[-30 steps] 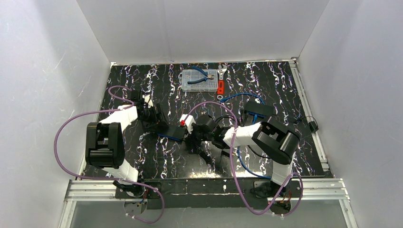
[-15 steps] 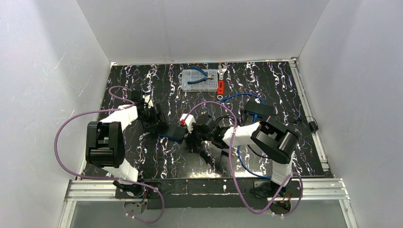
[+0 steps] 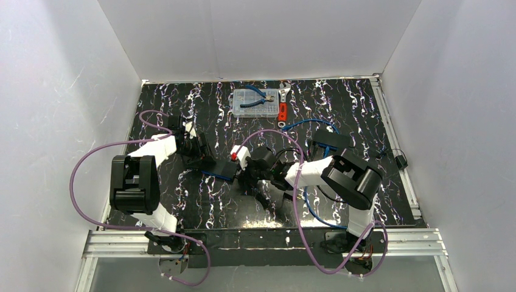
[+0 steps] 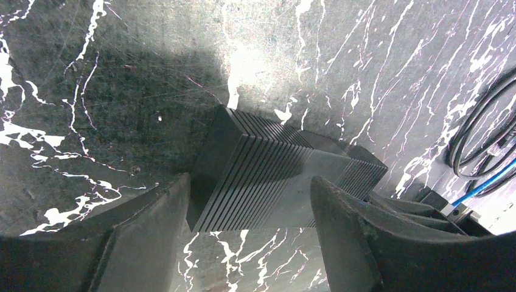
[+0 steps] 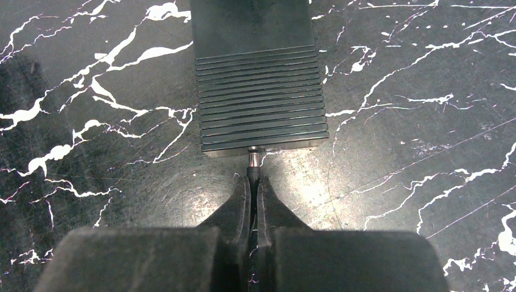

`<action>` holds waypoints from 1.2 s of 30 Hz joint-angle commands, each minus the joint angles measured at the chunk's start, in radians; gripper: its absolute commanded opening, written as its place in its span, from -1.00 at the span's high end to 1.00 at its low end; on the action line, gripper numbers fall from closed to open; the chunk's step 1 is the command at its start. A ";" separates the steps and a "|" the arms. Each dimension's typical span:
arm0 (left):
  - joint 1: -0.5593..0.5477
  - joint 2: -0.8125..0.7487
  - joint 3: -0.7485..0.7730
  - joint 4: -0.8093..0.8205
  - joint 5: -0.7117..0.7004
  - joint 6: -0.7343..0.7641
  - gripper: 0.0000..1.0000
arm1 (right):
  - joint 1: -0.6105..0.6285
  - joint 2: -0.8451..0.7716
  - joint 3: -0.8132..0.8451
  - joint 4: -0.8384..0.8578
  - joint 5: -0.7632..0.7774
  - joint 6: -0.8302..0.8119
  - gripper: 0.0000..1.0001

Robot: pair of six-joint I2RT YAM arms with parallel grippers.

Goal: Insert the plug into the switch port
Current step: Insert the power into the switch port.

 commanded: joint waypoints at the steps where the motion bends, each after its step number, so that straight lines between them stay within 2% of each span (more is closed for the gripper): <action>1: 0.001 0.005 0.007 -0.029 0.035 0.005 -0.39 | -0.004 -0.018 0.032 0.077 -0.006 -0.001 0.97; 36: 0.001 0.008 0.013 -0.034 0.043 0.006 -0.37 | -0.004 -0.050 0.030 0.090 0.005 -0.012 0.97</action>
